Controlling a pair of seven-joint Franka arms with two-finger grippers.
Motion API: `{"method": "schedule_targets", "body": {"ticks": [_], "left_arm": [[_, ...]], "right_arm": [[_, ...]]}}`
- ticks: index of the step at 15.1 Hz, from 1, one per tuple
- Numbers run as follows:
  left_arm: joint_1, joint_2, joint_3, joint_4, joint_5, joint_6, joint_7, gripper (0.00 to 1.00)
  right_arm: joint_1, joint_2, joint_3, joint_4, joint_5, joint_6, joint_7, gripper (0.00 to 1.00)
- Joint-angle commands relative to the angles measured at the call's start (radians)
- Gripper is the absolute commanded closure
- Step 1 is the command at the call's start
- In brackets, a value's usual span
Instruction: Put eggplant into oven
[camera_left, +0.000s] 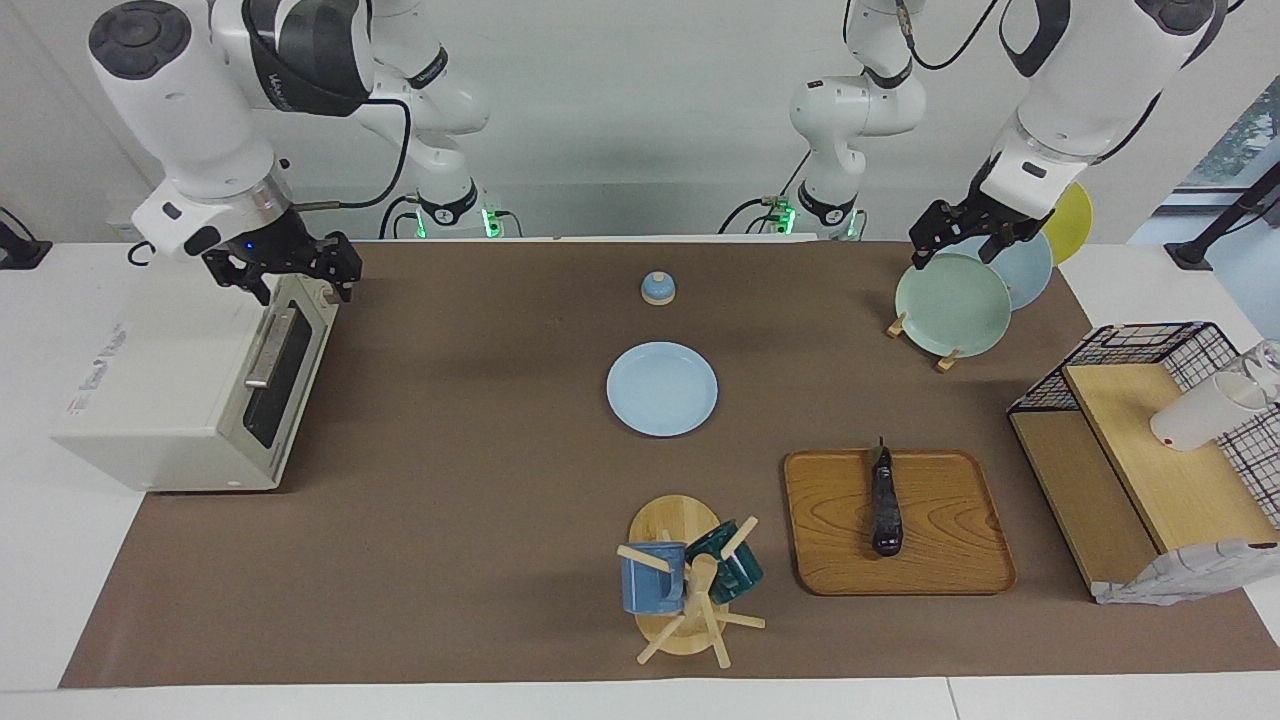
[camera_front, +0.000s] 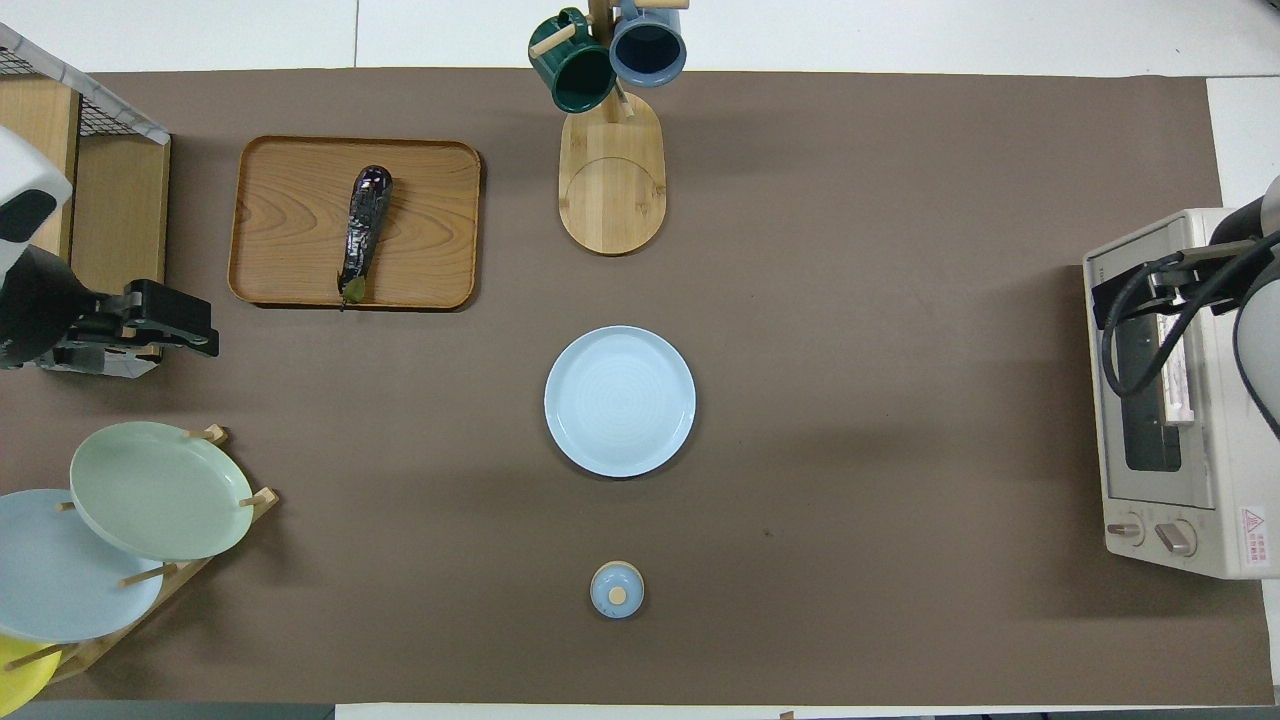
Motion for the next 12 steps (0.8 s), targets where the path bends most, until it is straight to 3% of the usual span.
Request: {"method": "schedule_targets", "body": {"ticks": [1, 12], "left_arm": [[0.000, -0.010, 0.004, -0.003, -0.016, 0.012, -0.006, 0.00], [-0.003, 0.008, 0.003, -0.026, -0.016, 0.156, -0.001, 0.00]], "right_arm": [[-0.007, 0.002, 0.004, 0.016, 0.032, -0.017, -0.023, 0.00], [-0.002, -0.005, 0.004, 0.016, 0.033, -0.011, -0.023, 0.00]]}}
